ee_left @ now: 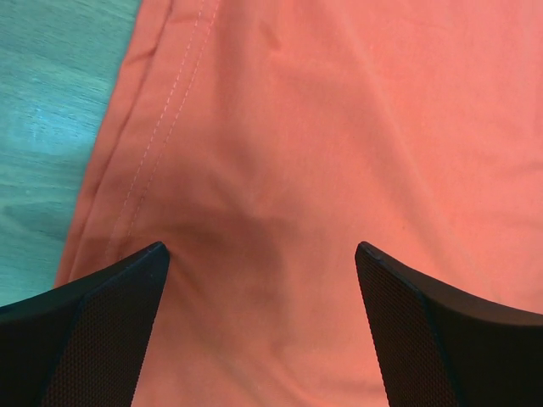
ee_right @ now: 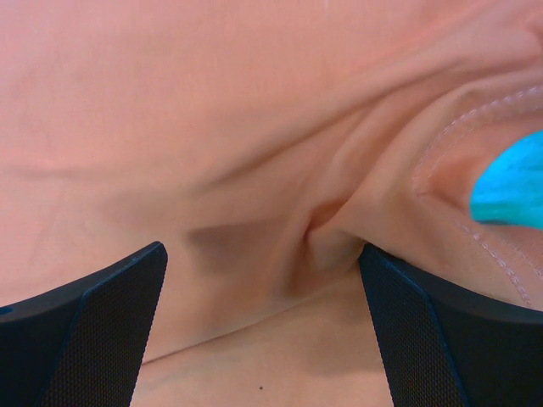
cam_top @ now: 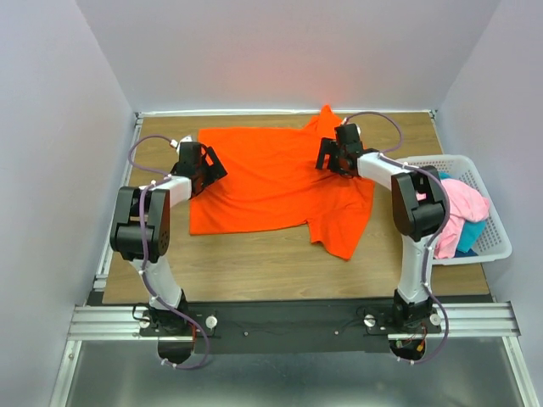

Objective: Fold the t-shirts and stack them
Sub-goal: Flatten the tshirt out

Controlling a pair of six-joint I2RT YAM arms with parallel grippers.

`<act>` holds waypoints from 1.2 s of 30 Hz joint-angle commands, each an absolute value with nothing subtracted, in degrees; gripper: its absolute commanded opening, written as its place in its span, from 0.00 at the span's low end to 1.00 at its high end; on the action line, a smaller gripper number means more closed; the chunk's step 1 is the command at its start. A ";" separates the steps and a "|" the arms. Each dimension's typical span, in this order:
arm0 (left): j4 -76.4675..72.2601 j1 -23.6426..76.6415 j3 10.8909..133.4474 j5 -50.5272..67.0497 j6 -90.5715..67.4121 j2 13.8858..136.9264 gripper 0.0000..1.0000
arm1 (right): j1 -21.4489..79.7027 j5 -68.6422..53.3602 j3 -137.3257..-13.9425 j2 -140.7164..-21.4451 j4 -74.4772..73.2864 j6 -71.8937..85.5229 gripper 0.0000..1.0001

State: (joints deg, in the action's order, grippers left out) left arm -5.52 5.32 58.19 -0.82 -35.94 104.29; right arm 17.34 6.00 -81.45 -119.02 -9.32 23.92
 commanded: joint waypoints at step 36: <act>5.63 4.66 21.79 -10.81 -48.78 63.70 0.76 | 16.61 10.90 -56.43 -79.54 -13.89 29.53 1.00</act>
